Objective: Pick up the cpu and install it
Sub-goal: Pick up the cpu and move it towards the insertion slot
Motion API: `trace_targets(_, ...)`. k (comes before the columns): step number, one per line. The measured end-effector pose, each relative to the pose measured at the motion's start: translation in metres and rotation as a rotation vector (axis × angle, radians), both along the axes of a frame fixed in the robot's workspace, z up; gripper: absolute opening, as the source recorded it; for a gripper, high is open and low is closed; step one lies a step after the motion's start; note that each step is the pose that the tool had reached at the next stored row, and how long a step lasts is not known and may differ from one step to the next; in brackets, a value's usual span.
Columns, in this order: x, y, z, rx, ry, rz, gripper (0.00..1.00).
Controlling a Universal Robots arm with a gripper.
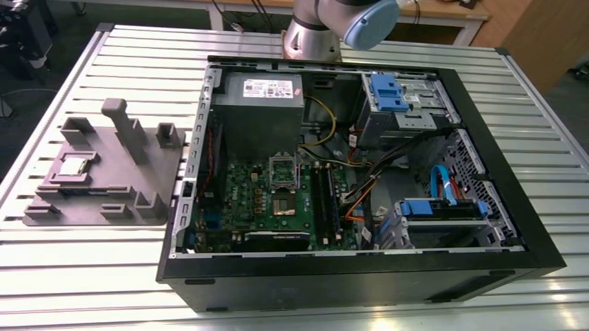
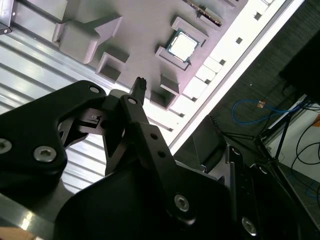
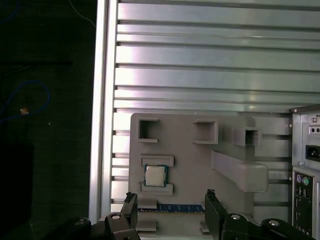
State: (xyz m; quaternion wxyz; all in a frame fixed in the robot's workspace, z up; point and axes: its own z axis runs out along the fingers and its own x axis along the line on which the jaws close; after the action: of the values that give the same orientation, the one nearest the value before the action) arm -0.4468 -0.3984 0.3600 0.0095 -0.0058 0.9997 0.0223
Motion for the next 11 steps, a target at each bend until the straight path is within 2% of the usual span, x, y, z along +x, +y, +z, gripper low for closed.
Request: trace_targets(11,0.0000,0.0000,-0.0016,0.0026,0.0000,0.000,0.65)
